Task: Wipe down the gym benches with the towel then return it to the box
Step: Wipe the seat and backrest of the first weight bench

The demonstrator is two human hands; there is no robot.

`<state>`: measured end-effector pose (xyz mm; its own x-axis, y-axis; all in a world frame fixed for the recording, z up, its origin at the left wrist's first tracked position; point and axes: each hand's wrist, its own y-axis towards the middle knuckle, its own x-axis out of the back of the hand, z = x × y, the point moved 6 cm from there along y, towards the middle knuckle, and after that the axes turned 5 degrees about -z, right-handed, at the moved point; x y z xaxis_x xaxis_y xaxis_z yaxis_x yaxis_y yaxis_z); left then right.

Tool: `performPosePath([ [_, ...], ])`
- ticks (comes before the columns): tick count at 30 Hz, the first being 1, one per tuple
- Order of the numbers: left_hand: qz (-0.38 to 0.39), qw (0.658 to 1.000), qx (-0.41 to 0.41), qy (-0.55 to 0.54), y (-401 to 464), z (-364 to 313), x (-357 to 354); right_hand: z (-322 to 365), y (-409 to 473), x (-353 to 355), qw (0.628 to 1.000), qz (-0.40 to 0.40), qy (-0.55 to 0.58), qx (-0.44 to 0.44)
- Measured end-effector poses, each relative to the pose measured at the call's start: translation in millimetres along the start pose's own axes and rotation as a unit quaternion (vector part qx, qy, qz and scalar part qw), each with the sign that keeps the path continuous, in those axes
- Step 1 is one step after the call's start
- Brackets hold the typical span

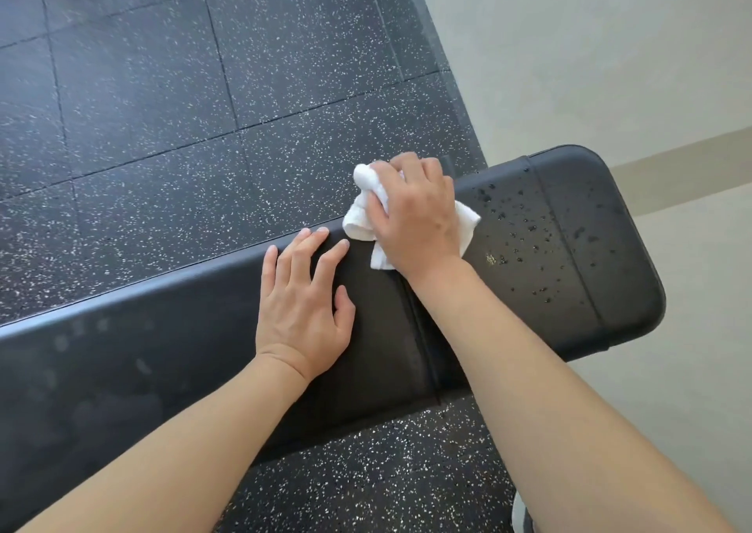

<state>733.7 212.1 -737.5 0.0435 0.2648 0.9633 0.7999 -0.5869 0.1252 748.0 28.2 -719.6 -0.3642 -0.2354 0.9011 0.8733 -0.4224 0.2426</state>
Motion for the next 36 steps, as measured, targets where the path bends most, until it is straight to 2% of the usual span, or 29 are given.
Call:
performPosePath([
  [3,0.003,1.000,-0.001,0.003,0,0,0,6,2,-4,0.999,0.016,-0.004,0.032],
  [6,0.003,1.000,-0.002,0.005,0,0,0,-24,-17,19,0.995,0.001,0.041,0.088],
  [10,-0.001,1.000,-0.001,0.005,-1,1,-2,-110,-28,58,0.998,-0.040,0.028,0.028],
  [12,-0.002,1.000,-0.002,0.006,-1,1,-2,-127,-30,63,0.999,-0.044,0.010,-0.010],
  [16,0.003,1.000,-0.002,0.007,0,3,-3,-92,-23,46,0.996,-0.044,-0.004,-0.077],
  [21,0.003,1.000,0.000,0.004,0,1,-2,11,-17,7,0.999,-0.001,0.029,0.031],
  [23,0.004,1.000,0.003,0.002,0,1,-2,22,-20,4,0.998,0.000,0.048,0.051],
  [27,0.001,1.000,0.000,0.000,0,0,-1,-28,-34,29,0.996,-0.025,0.058,0.061],
  [32,0.000,1.000,-0.002,0.001,0,1,-2,-132,-54,72,0.996,-0.063,0.047,-0.049],
  [36,0.000,1.000,-0.004,0.000,0,1,-2,-120,-95,73,0.995,-0.053,0.056,-0.056],
])
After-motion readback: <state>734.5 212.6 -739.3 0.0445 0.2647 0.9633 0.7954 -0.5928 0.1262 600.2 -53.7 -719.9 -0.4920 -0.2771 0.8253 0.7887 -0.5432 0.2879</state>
